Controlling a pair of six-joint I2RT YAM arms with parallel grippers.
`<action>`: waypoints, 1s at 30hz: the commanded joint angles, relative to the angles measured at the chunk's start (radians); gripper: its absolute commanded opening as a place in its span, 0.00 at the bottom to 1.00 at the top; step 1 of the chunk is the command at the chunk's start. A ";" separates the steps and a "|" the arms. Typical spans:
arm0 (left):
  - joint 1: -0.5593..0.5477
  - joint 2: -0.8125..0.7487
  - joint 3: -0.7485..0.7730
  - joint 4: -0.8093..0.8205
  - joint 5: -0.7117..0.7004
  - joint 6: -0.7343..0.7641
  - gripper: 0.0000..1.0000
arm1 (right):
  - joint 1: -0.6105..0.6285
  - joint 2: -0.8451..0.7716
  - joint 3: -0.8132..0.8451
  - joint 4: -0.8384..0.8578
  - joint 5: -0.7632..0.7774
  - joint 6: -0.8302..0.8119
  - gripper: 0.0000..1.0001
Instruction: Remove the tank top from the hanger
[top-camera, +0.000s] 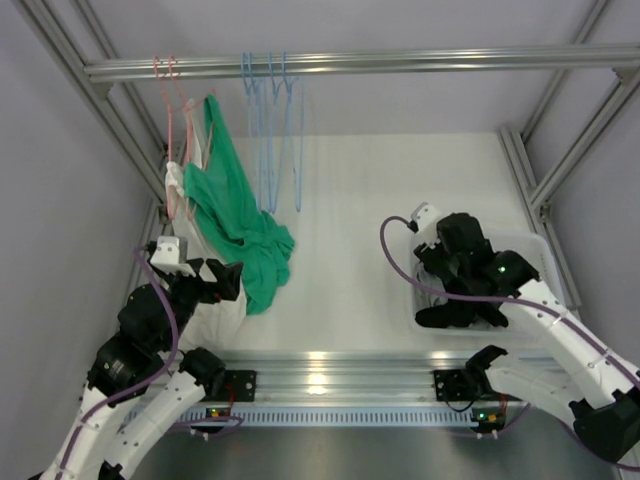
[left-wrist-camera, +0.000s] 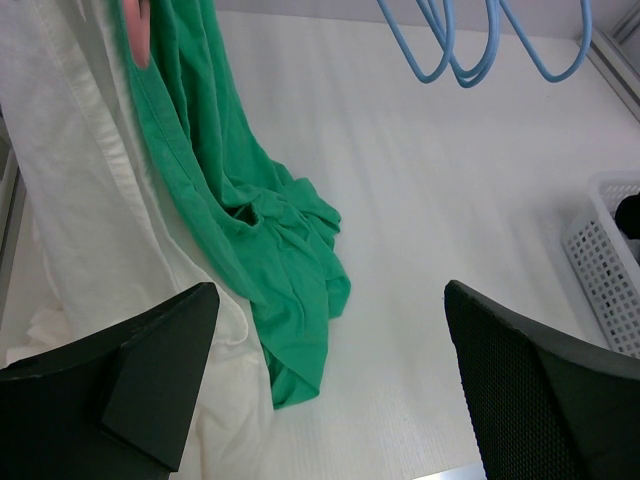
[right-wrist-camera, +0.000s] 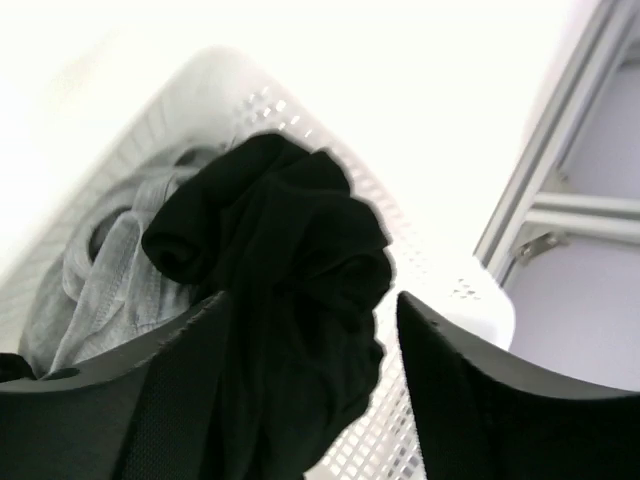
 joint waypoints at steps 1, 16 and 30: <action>-0.001 0.003 0.001 0.060 -0.012 0.000 0.99 | -0.018 -0.063 0.111 -0.028 -0.037 0.024 0.68; -0.001 0.189 0.162 -0.092 -0.300 -0.135 0.99 | -0.016 -0.145 0.480 -0.046 0.125 0.508 0.99; 0.001 0.352 0.381 -0.129 -0.513 -0.056 0.99 | -0.018 -0.441 0.386 -0.178 0.385 0.489 0.99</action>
